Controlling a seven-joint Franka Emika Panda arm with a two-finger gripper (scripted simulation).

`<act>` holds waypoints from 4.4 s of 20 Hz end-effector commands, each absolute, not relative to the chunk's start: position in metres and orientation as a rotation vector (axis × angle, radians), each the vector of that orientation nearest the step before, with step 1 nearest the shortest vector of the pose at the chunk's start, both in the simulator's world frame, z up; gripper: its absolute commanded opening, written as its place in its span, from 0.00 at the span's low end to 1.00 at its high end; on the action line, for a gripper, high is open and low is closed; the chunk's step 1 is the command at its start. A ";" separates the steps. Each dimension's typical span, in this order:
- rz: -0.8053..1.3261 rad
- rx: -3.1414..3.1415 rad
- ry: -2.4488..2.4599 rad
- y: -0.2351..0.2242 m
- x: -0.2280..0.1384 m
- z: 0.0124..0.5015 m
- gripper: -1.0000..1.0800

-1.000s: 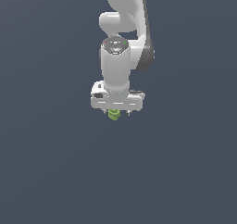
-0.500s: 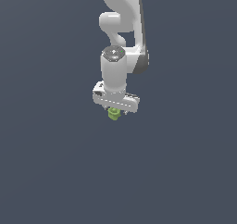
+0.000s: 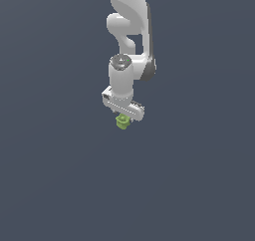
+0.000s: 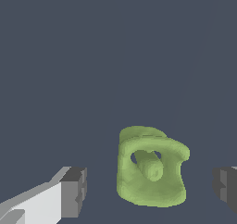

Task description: Pick up the object and move it to a goal position.

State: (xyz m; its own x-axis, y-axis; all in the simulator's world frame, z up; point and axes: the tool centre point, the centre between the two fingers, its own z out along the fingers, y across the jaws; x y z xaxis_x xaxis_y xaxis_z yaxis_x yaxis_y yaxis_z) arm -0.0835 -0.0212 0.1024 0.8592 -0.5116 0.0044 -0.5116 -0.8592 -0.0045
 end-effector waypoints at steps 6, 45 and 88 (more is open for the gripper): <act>-0.001 -2.992 0.957 -0.024 -0.100 0.092 0.96; -0.001 -2.989 0.966 -0.027 -0.097 0.044 0.00; -0.001 -2.990 0.967 -0.162 0.106 0.142 0.00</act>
